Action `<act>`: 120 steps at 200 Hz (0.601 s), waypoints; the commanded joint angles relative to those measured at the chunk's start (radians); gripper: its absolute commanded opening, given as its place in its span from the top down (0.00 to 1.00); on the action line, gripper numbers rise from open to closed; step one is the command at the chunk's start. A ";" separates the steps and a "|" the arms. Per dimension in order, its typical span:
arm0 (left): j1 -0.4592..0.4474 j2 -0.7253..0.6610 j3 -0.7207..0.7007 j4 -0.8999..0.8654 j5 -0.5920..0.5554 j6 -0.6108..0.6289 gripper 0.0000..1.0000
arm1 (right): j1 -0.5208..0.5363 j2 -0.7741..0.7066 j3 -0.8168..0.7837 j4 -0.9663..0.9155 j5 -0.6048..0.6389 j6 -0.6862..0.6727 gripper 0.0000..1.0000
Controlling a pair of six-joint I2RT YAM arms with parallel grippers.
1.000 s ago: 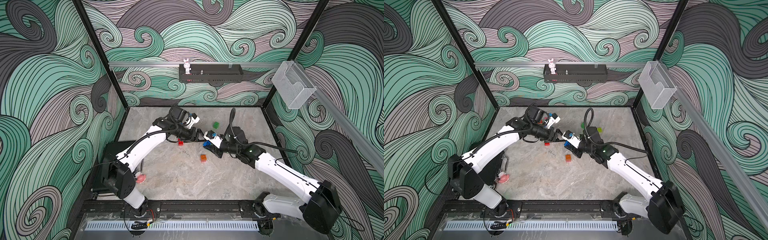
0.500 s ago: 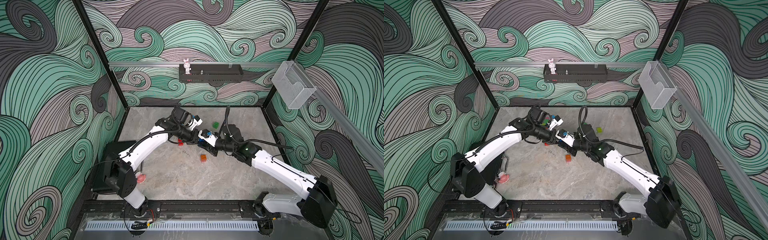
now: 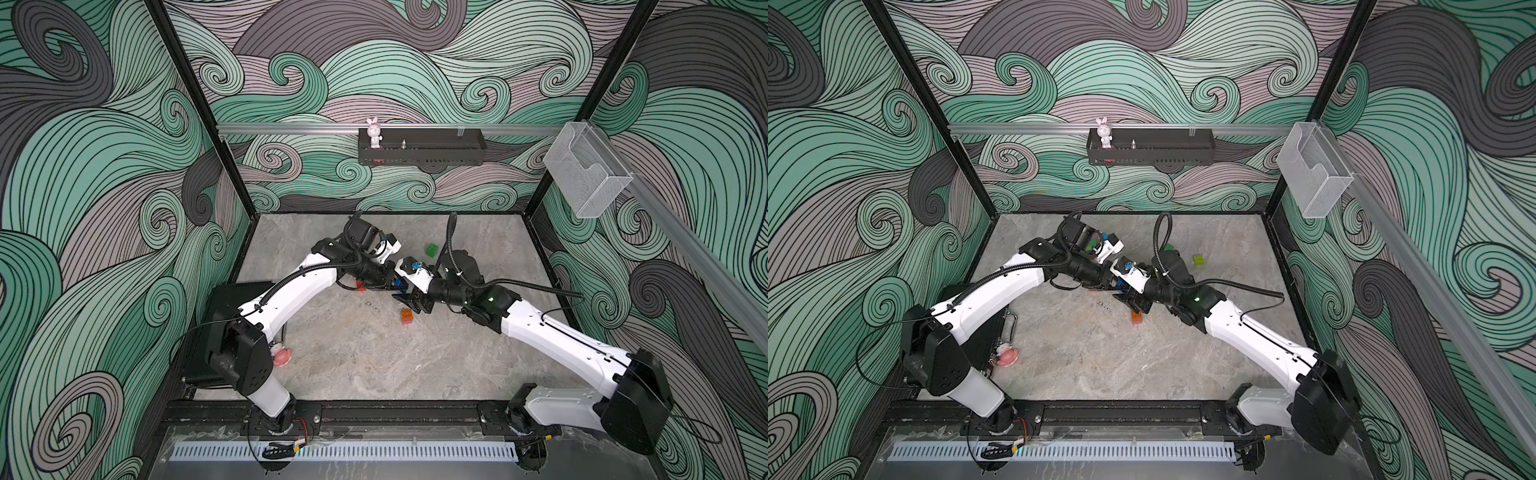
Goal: Assemble the number 4 with lego
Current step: Pick up the lego brick from the center of the board, then place the lego brick at the center of the board.
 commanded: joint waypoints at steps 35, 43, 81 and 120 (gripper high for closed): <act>-0.038 0.043 -0.009 -0.110 -0.628 0.053 1.00 | -0.029 -0.255 -0.148 -0.037 0.528 0.320 0.01; -0.054 0.073 -0.006 -0.116 -0.704 0.062 1.00 | -0.046 -0.270 -0.159 -0.084 0.614 0.399 0.01; -0.114 0.329 0.172 -0.282 -0.993 0.042 1.00 | -0.210 -0.310 -0.210 -0.317 0.628 0.731 0.01; -0.146 0.569 0.356 -0.395 -1.174 -0.022 1.00 | -0.244 -0.351 -0.245 -0.359 0.614 0.758 0.01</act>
